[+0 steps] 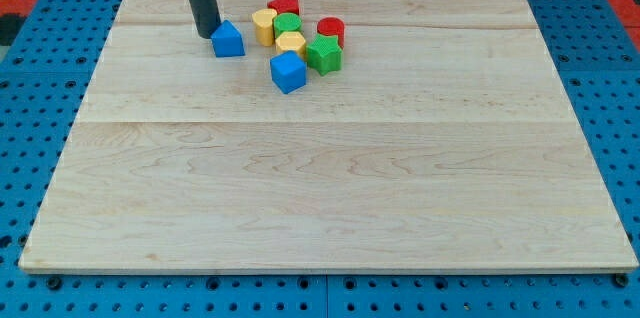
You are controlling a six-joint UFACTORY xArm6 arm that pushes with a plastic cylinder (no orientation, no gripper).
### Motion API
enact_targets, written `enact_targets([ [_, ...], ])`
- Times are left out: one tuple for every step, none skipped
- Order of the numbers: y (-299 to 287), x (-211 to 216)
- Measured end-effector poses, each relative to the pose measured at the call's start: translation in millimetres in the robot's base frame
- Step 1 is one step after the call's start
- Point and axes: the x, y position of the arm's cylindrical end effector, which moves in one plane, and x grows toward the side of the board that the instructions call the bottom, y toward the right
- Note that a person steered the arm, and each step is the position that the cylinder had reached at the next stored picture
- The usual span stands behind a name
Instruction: Move the red star to the top left of the red circle
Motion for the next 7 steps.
enact_targets([
  [23,2],
  [37,2],
  [56,2],
  [43,-1],
  [6,-14],
  [26,-58],
  [76,-67],
])
